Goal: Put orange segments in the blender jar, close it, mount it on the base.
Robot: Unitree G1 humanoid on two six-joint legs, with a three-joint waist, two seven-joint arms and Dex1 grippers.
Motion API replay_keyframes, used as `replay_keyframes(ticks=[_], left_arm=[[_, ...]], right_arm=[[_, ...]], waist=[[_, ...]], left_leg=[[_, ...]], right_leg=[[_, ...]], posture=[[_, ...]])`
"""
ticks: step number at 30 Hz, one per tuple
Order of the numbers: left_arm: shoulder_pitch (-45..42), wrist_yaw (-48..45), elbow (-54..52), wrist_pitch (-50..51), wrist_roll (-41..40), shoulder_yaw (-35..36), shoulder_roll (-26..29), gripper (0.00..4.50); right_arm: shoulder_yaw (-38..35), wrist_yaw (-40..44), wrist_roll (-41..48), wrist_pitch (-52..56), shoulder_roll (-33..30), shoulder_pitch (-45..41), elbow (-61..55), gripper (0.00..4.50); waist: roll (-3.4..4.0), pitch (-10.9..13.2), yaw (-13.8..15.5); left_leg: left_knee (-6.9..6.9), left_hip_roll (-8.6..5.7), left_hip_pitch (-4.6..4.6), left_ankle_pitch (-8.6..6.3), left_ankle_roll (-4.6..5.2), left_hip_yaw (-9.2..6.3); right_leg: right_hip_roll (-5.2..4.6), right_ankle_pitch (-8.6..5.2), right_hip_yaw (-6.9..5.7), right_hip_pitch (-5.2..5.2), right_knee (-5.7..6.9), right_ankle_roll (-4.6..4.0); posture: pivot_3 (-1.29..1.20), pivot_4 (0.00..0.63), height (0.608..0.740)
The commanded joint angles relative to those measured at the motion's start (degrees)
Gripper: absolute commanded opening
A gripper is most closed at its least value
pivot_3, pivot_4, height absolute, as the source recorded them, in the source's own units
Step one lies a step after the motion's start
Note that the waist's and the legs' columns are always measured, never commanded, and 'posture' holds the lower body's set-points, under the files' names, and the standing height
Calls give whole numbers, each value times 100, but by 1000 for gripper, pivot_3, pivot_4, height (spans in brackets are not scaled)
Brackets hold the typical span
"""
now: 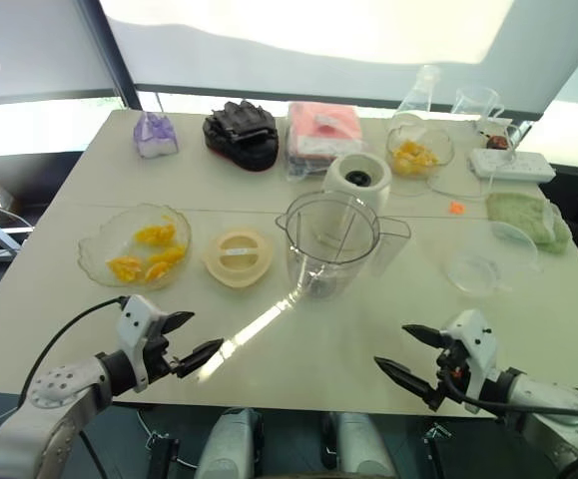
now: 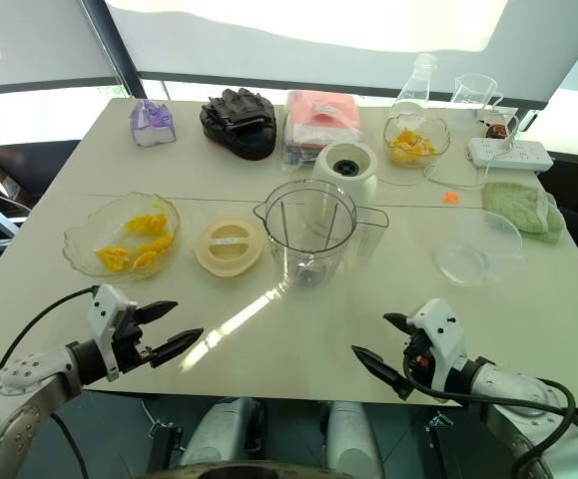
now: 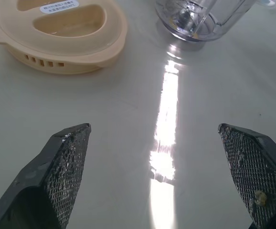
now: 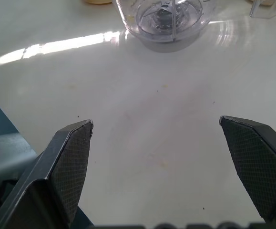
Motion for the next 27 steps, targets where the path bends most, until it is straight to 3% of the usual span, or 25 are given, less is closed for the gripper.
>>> replay_keyframes(ticks=[1, 27], left_arm=[[33, -44, -235, -47, -37, 53, 56, 4448], [-528, 136, -392, 292, -379, 246, 179, 4448]], right_arm=[[-33, -29, -3, -25, -14, -23, -127, 4500], [-6, -91, 155, 341, -141, -464, -235, 4500]], waist=[[0, 0, 0], [-2, 0, 0]], left_leg=[[0, 0, 0, 0, 0, 0], [2, 0, 5, 1, 1, 1]], right_leg=[[0, 0, 0, 0, 0, 0], [17, 1, 3, 7, 2, -1]], posture=[[0, 150, 740], [0, 150, 740]])
